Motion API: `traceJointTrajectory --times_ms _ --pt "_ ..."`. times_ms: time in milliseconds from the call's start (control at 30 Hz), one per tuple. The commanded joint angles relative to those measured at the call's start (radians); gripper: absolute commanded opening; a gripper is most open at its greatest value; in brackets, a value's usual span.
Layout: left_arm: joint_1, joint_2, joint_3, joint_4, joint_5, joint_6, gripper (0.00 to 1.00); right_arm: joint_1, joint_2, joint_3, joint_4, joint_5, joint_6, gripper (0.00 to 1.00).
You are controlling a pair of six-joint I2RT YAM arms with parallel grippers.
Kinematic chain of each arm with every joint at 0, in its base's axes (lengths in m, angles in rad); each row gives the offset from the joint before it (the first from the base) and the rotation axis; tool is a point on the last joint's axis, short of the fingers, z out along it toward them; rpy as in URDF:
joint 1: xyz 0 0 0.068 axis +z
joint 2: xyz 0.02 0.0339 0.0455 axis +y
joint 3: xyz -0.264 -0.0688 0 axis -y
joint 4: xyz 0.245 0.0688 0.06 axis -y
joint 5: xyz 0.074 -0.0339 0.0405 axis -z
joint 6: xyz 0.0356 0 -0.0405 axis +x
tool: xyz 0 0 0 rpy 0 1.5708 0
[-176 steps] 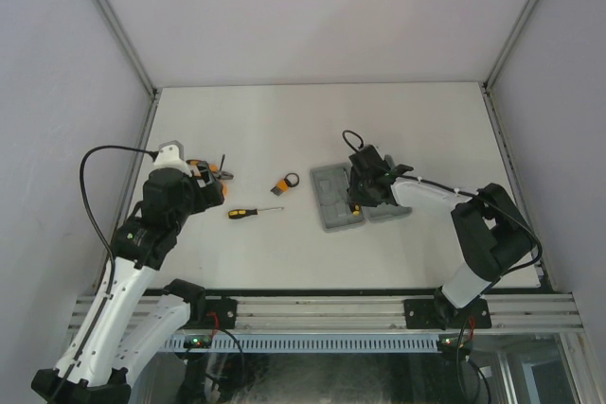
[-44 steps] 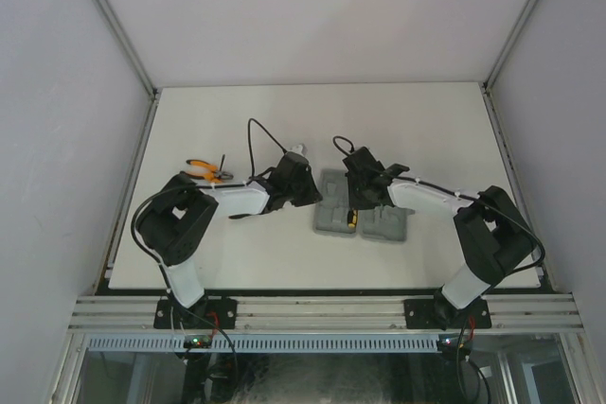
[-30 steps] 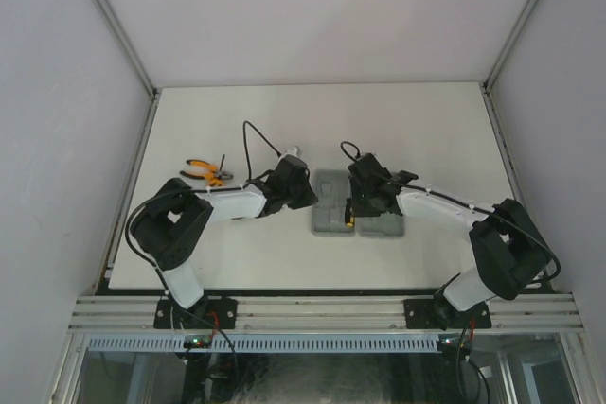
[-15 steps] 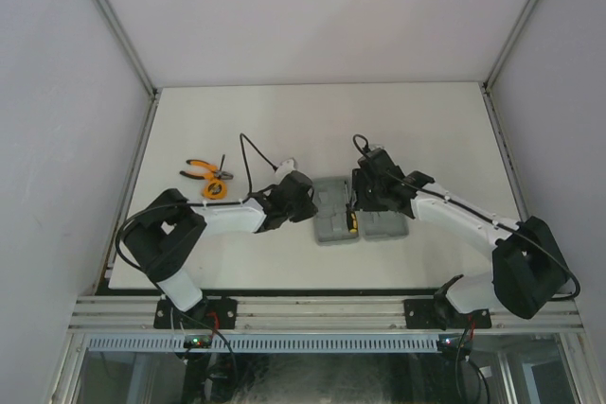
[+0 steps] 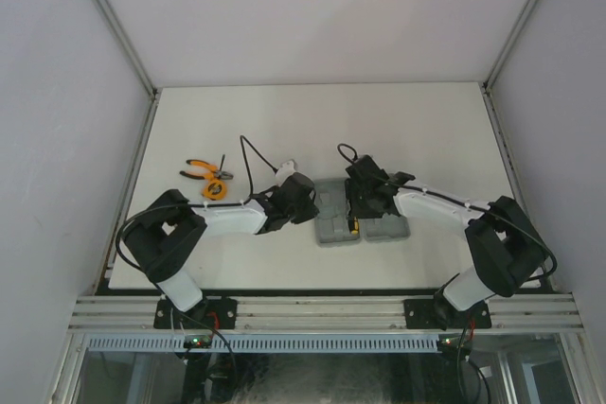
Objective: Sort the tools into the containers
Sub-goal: Place the screwdriver in the storage box.
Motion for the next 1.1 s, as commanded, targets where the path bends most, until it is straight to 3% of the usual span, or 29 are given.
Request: traceJointTrajectory --times_ms 0,367,700,1067 --pt "-0.001 -0.040 -0.008 0.005 -0.026 -0.027 0.00 0.019 0.022 0.035 0.036 -0.009 0.010 0.44" --pt "-0.001 -0.037 0.003 0.003 -0.022 -0.029 0.00 0.026 0.068 0.038 -0.007 0.018 0.009 0.37" --pt "-0.001 -0.043 0.001 0.001 -0.025 -0.029 0.00 0.019 0.003 0.038 -0.036 0.044 0.018 0.20" --pt "-0.001 -0.043 0.013 -0.016 -0.039 -0.025 0.00 0.015 -0.062 0.038 -0.064 0.011 0.038 0.18"
